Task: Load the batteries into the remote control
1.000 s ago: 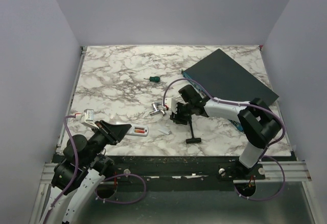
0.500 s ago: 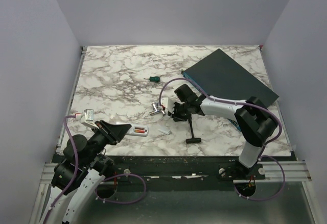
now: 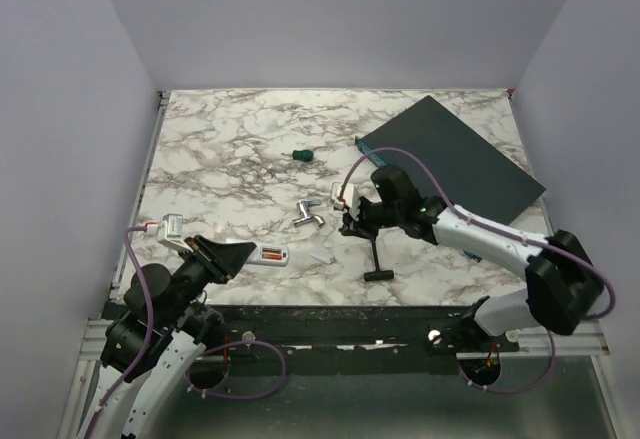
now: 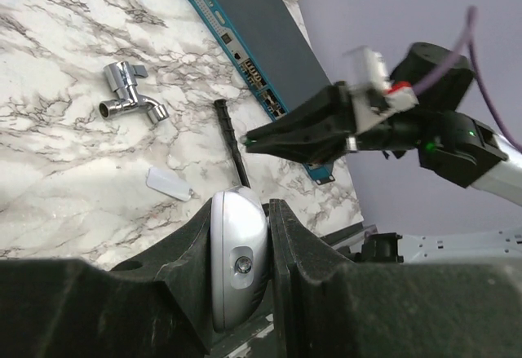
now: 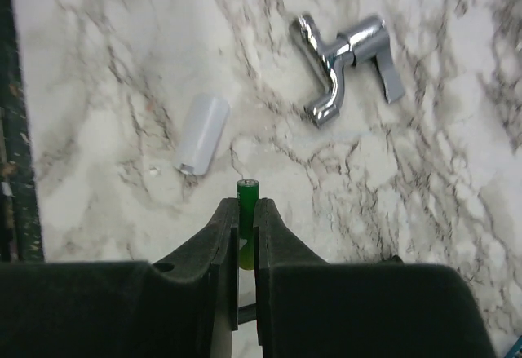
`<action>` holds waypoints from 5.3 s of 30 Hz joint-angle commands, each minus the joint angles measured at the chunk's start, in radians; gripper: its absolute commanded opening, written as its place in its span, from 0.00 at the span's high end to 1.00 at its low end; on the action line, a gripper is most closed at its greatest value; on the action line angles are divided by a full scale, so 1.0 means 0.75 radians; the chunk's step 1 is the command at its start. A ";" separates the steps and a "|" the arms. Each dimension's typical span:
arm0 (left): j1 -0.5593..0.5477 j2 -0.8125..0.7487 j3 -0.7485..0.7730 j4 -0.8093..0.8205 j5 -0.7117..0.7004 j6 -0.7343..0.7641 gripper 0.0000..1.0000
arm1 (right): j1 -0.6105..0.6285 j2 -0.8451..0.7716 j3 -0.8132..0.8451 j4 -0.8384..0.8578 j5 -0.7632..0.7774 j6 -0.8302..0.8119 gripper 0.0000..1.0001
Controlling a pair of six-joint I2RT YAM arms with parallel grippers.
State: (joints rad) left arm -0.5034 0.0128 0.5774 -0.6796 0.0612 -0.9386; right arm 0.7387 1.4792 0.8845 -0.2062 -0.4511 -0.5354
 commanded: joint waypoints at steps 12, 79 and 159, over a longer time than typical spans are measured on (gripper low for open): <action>0.004 0.062 0.044 0.304 0.274 0.132 1.00 | 0.015 -0.942 -0.376 0.322 -0.605 0.179 0.99; 0.004 0.334 -0.042 0.542 0.419 -0.018 1.00 | 0.648 -0.591 -0.197 0.849 0.408 0.541 0.99; 0.004 0.278 -0.119 0.719 0.575 -0.199 1.00 | 0.647 -0.503 -0.329 0.601 0.644 0.470 0.99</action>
State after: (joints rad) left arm -0.4984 0.2527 0.4744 -0.2325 0.4541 -1.0573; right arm 1.2316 1.0878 0.6853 0.3649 -0.0784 -0.1825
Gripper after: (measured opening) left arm 0.272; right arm 0.136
